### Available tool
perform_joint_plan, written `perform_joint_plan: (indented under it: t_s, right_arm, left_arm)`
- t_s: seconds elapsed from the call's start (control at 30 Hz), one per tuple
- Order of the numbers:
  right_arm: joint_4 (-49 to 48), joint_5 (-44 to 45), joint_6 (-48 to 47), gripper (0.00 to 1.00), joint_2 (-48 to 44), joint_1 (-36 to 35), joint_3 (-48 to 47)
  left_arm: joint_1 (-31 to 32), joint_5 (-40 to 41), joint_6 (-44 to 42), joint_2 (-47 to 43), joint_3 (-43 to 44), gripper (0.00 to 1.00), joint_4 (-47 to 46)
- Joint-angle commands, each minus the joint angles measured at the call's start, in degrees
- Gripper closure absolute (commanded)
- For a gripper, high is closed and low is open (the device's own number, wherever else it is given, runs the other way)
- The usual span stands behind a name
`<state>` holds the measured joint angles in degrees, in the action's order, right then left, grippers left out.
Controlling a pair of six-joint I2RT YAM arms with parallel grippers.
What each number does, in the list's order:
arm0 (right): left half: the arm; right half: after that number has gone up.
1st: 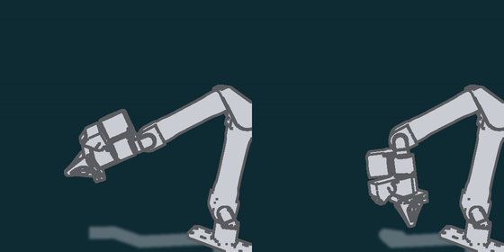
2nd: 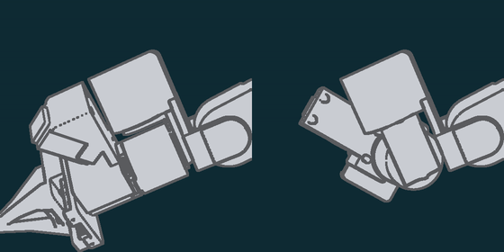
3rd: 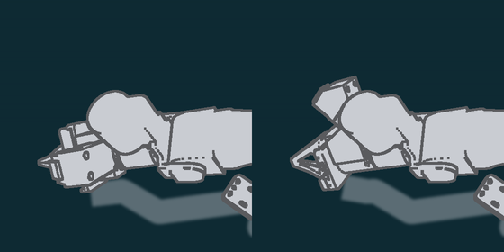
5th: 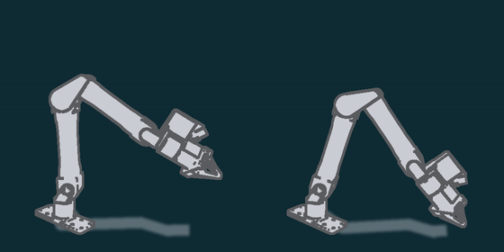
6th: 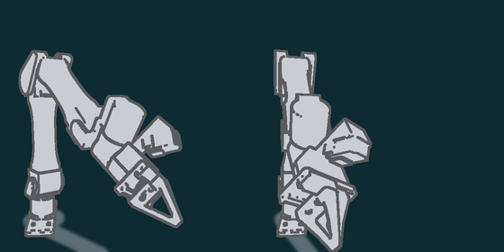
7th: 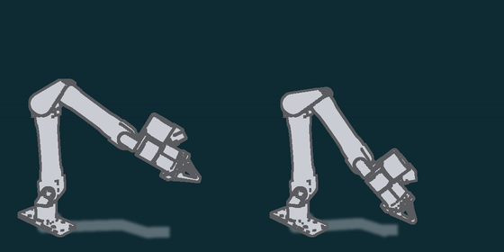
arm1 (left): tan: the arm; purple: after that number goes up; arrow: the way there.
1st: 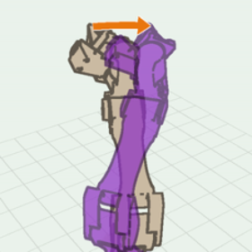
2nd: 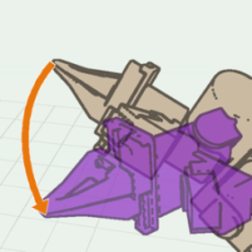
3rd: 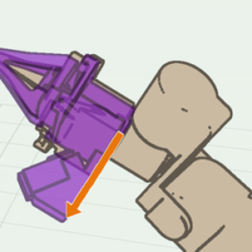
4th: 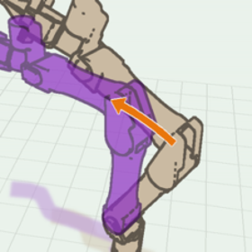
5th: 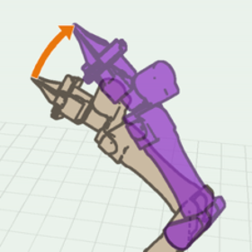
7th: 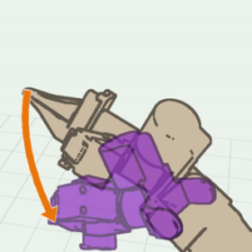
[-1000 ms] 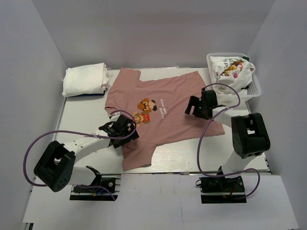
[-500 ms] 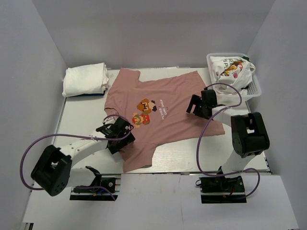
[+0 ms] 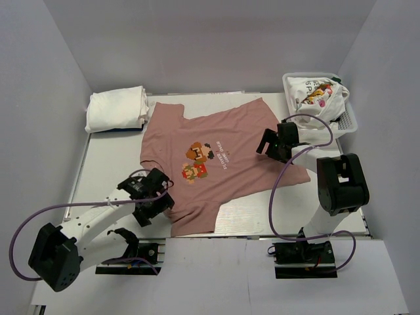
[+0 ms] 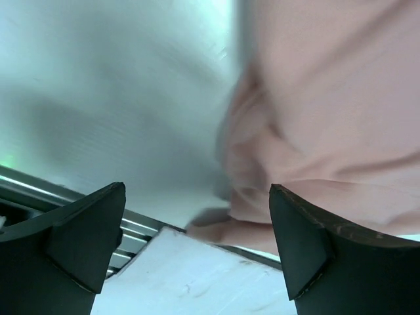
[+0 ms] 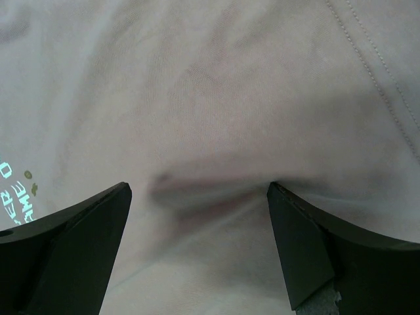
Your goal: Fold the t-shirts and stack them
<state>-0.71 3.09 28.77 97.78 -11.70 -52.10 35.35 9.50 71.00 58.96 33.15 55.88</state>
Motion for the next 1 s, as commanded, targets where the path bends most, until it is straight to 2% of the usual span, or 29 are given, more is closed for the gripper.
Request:
perform_joint_plan:
  t_s: [0.0, 0.2, 0.33, 0.47, 0.5, 0.67, 0.97]
  right_arm:
    - [-0.2, -0.9, -2.7, 0.10, 0.5, 0.2, -1.0]
    - [-0.7, 0.0, -5.5, 0.10, -3.2, 0.0, -2.3]
    - [-3.6, -1.4, -9.3, 0.10, -4.3, 0.1, -2.7]
    - [-3.5, 0.3, -12.9, 0.10, -3.0, 0.0, -4.6]
    - [-3.4, 1.0, -13.5, 0.10, -2.6, 0.1, -4.9]
    - [-0.5, 2.8, -14.9, 0.10, 1.2, 0.2, -8.3]
    - [4.8, 3.3, -15.6, 0.10, 9.6, 0.5, -14.3]
  left_arm:
    - [-0.2, 10.9, -2.0, 1.0, 8.8, 0.00, 5.2]
    - [-0.8, 21.7, -10.7, 13.2, 22.1, 0.00, 0.3]
    - [-5.5, 23.5, -17.2, 21.9, 28.1, 0.00, -8.6]
    - [-9.7, 20.6, -25.1, 32.9, 35.4, 0.00, -17.5]
    - [-10.3, 20.6, -27.7, 35.6, 39.9, 0.00, -18.6]
    - [-12.9, 18.3, -35.4, 53.8, 55.5, 0.00, -19.8]
    - [-17.7, 8.2, -42.3, 73.3, 74.1, 0.00, -20.8]
